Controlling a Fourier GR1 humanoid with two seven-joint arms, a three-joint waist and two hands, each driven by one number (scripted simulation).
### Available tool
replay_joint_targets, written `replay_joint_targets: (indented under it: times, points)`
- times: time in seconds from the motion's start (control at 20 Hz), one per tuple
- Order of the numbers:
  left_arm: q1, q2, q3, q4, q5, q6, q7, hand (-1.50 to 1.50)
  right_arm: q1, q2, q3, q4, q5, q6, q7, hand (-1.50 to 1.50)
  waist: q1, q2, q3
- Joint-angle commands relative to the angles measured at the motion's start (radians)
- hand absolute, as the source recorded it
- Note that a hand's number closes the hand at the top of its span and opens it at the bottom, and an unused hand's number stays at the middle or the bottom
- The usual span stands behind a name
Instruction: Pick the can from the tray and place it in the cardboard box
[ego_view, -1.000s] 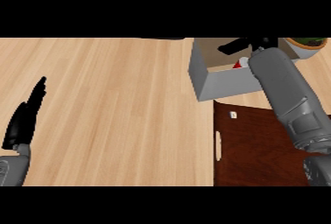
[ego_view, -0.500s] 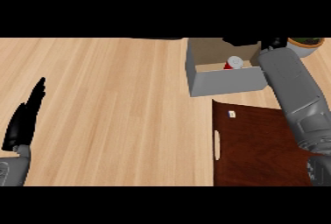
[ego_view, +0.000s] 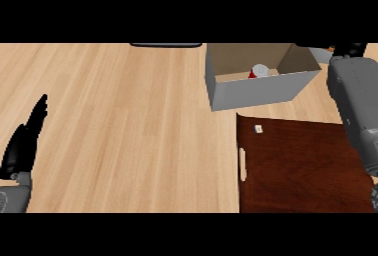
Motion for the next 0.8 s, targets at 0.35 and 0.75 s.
replay_joint_targets:
  times: [0.35, 0.75]
  points:
    - [0.045, -0.004, 0.035, 0.005, -0.006, 0.007, 0.001, 0.00, 0.319, -0.188, -0.050, -0.210, -0.130, 0.254, -0.037, -1.50, -0.042, -0.013, 0.000]
    - [0.038, 0.029, 0.069, -0.025, 0.016, -0.037, 0.024, 0.00, 0.614, -0.258, -0.032, -0.512, -0.208, 0.485, 0.065, -1.50, -0.050, -0.017, -0.001]
